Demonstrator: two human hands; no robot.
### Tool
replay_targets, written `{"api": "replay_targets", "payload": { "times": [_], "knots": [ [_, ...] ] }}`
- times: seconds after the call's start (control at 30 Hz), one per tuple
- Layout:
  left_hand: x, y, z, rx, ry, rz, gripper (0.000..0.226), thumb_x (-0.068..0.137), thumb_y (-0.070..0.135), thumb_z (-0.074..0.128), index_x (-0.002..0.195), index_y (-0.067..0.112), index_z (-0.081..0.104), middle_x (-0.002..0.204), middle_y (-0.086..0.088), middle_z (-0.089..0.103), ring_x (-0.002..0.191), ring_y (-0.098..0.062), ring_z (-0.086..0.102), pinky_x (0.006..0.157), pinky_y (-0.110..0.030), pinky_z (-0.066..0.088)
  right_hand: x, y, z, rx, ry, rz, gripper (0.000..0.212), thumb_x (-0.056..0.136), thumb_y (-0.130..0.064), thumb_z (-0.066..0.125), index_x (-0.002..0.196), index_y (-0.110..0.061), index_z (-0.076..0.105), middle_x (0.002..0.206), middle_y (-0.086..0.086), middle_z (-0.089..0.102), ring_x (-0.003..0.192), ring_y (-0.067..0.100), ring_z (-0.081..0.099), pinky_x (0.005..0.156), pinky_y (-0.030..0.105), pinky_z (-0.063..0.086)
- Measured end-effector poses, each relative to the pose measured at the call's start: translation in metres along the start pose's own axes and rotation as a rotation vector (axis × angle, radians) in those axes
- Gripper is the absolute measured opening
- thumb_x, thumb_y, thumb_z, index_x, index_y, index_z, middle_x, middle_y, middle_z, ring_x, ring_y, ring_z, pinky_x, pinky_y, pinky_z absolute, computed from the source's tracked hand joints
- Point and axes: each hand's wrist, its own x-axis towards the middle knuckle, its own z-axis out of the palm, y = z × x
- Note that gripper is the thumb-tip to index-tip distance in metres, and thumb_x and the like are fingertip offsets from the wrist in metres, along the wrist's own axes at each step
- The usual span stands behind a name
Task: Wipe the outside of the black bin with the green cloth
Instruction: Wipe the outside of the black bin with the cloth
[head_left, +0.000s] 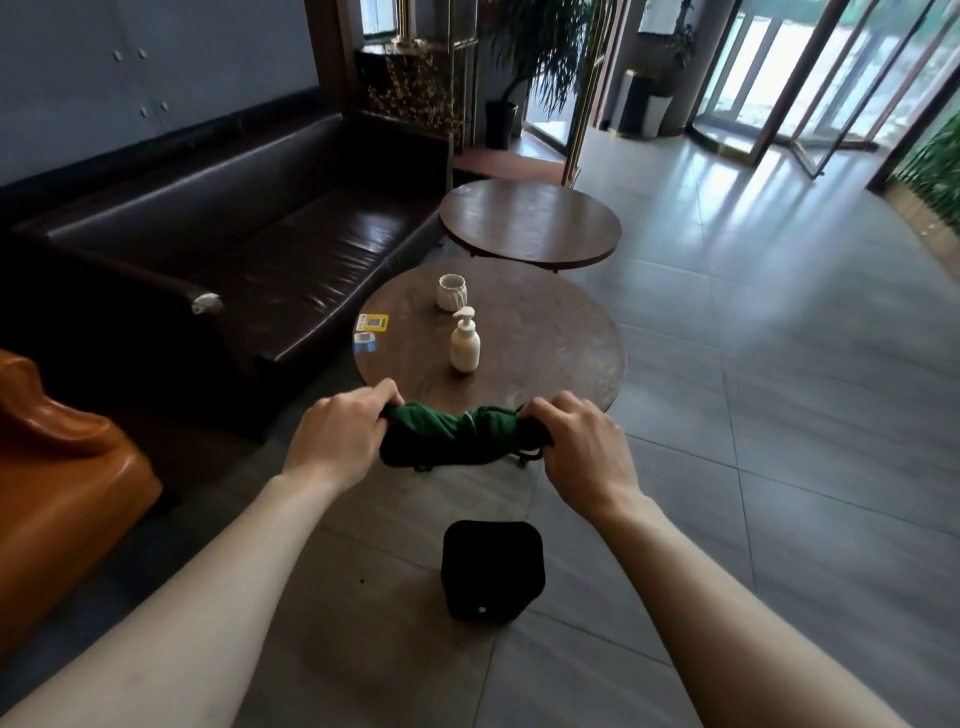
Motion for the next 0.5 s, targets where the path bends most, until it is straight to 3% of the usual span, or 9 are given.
{"api": "replay_targets", "payload": {
  "times": [0.5],
  "knots": [
    [0.009, -0.017, -0.034, -0.036, 0.038, 0.021, 0.02, 0.094, 0.015, 0.056, 0.106, 0.031, 0.056, 0.096, 0.007, 0.07, 0.086, -0.028, 0.07, 0.073, -0.044, 0.057, 0.009, -0.033, -0.022, -0.041, 0.004, 0.049, 0.034, 0.097, -0.011, 0.057, 0.124, -0.031, 0.063, 0.112, -0.002, 0.063, 0.102, 0.027, 0.06, 0.077, 0.043, 0.056]
  ]
}}
